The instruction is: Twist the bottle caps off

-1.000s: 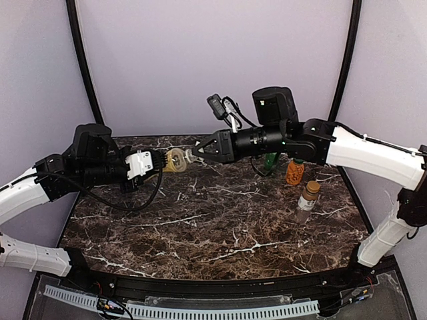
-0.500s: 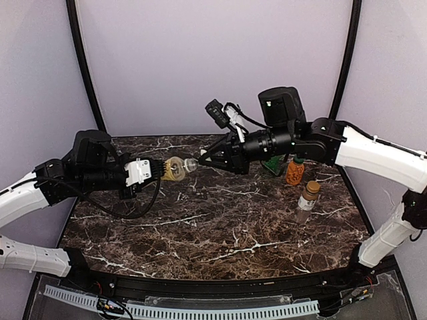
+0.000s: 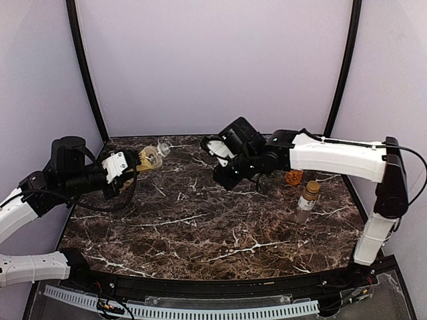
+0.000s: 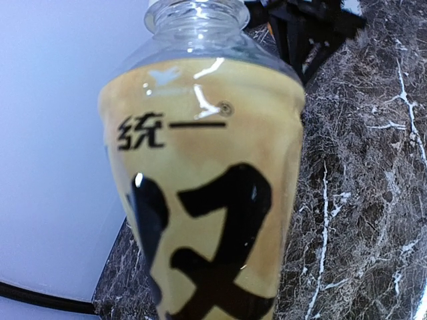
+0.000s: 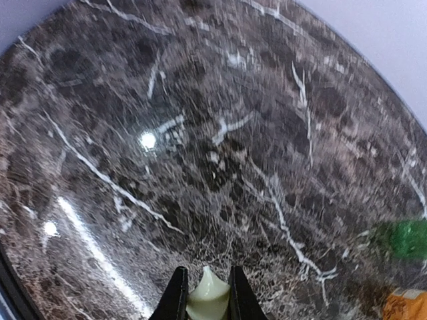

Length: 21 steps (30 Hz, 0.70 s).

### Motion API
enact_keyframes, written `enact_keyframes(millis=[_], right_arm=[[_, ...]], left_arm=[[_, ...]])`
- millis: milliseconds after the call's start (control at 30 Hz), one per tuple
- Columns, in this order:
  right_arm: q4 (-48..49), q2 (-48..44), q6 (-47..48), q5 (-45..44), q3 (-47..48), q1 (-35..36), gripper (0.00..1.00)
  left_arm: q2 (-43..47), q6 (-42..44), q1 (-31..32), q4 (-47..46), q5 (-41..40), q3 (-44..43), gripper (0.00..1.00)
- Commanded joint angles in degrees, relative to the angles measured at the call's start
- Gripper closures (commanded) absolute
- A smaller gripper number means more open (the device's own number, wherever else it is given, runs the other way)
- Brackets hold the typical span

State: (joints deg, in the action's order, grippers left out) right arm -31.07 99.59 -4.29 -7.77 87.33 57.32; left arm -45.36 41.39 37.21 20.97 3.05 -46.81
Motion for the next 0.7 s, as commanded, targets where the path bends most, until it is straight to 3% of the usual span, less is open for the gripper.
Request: enact_keyframes(millis=[0, 233, 333, 533, 667], right_arm=[[-7.97, 8.6, -8.84, -5.5, 1.5, -0.62, 1.0], [-11.47, 18.63, -12.45, -1.23, 1.87, -0.9, 0.99], [-11.6, 20.45, -13.29, 1.51, 1.62, -0.89, 0.94], [-12.17, 21.61, -13.64, 3.29, 1.79, -0.9, 0.7], [-12.42, 21.6, -13.14, 3.74, 2.28, -0.98, 0.6]], left_arm=[[3.92, -6.58, -3.11, -1.42, 4.11, 2.04, 0.88], [7.07, -8.77, -5.46, -0.84, 5.56, 3.99, 0.88], [7.13, -8.73, -5.48, -1.31, 5.89, 4.21, 0.88], [6.73, -7.94, -5.48, -1.63, 5.68, 3.95, 0.88], [6.51, -7.7, -5.48, -1.72, 5.74, 3.83, 0.88]])
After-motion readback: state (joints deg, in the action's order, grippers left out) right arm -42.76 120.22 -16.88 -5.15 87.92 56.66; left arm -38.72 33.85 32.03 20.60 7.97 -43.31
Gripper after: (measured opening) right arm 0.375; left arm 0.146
